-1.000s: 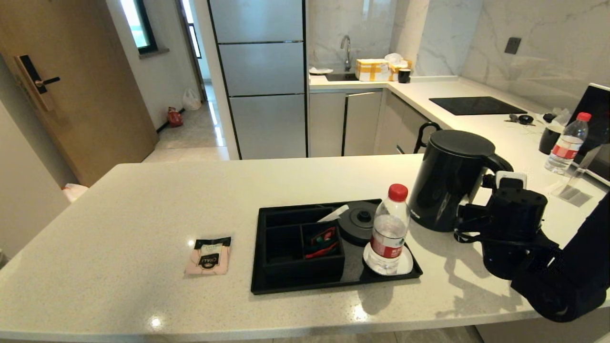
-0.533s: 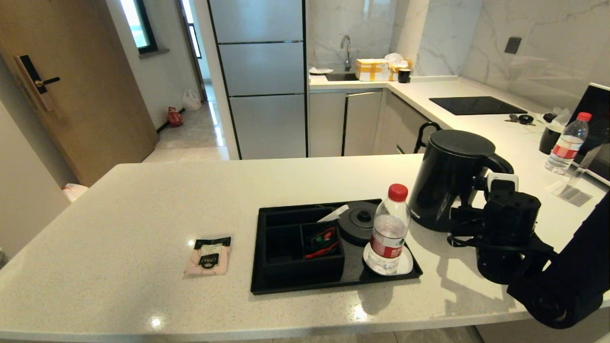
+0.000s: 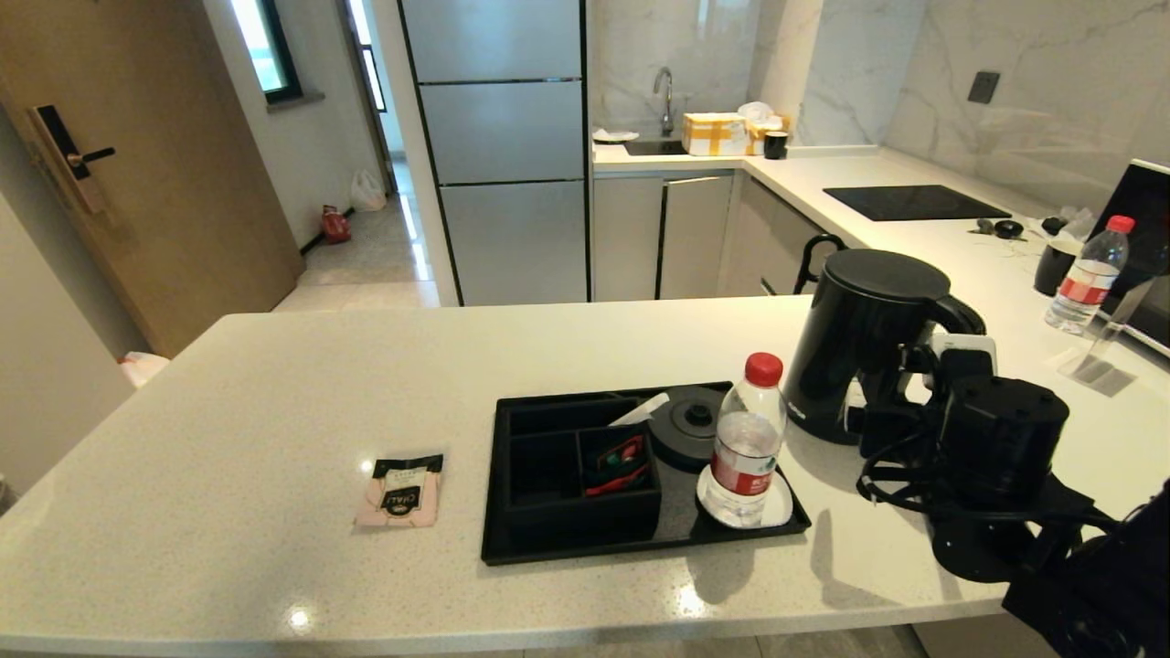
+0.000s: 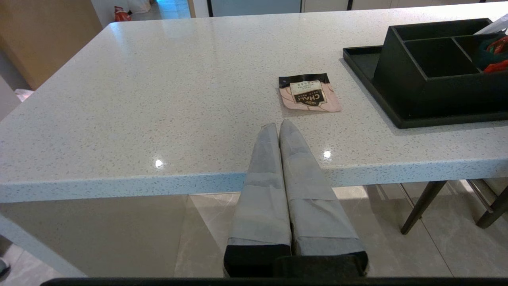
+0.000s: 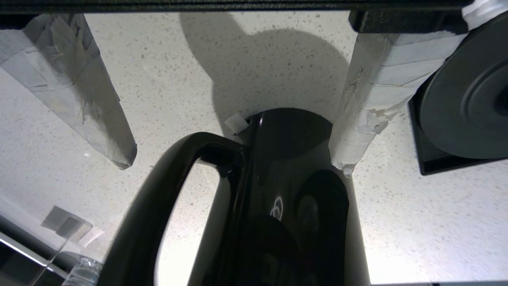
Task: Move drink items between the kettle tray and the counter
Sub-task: Return the tea bag to its original position
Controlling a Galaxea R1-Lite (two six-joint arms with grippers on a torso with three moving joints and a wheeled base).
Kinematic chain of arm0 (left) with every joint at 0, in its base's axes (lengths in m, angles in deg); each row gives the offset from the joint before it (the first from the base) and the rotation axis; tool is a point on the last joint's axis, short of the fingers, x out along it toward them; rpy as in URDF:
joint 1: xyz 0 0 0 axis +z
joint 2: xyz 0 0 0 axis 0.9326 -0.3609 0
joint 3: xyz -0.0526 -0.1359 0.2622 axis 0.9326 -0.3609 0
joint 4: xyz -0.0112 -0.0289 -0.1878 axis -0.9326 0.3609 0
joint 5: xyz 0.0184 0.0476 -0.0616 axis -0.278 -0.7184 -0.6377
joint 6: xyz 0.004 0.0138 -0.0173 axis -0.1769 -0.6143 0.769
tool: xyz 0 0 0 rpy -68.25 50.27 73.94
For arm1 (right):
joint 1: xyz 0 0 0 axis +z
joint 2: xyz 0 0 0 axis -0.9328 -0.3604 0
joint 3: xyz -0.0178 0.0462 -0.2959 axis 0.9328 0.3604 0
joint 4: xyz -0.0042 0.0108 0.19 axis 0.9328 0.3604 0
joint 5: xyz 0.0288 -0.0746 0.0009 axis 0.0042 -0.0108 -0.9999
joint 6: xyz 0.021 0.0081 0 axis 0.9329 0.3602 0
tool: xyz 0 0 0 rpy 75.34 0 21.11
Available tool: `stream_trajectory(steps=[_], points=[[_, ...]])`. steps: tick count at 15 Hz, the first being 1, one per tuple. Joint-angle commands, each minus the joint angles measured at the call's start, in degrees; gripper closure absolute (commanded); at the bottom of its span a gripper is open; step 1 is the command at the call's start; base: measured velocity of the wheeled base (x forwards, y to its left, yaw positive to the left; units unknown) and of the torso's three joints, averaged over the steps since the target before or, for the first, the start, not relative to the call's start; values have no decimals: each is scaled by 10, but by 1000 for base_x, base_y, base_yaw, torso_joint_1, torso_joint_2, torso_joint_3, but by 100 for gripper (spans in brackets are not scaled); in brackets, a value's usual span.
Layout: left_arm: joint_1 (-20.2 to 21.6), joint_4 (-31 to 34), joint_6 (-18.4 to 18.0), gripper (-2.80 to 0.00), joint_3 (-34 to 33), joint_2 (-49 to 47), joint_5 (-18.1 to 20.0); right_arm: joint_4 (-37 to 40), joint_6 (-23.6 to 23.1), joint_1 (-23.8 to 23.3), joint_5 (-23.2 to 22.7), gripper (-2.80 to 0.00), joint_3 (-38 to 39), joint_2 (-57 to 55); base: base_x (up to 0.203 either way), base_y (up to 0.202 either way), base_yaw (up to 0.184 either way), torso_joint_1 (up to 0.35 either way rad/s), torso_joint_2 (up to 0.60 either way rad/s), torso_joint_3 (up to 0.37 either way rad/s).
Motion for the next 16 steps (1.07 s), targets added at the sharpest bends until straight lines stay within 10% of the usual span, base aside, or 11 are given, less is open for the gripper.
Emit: stream_trajectory(steps=[1, 9, 10, 16], points=[[0, 0, 0, 0, 0, -1, 0, 3, -1, 20, 1, -280, 14, 47, 0, 0, 0, 0, 0, 0], [0, 0, 0, 0, 0, -1, 0, 72, 0, 44, 2, -280, 53, 211, 0, 0, 0, 0, 0, 0], [0, 0, 0, 0, 0, -1, 0, 107, 0, 45, 1, 0, 50, 256, 0, 0, 0, 0, 0, 0], [0, 0, 0, 0, 0, -1, 0, 412, -2, 2, 28, 0, -62, 504, 0, 0, 0, 0, 0, 0]])
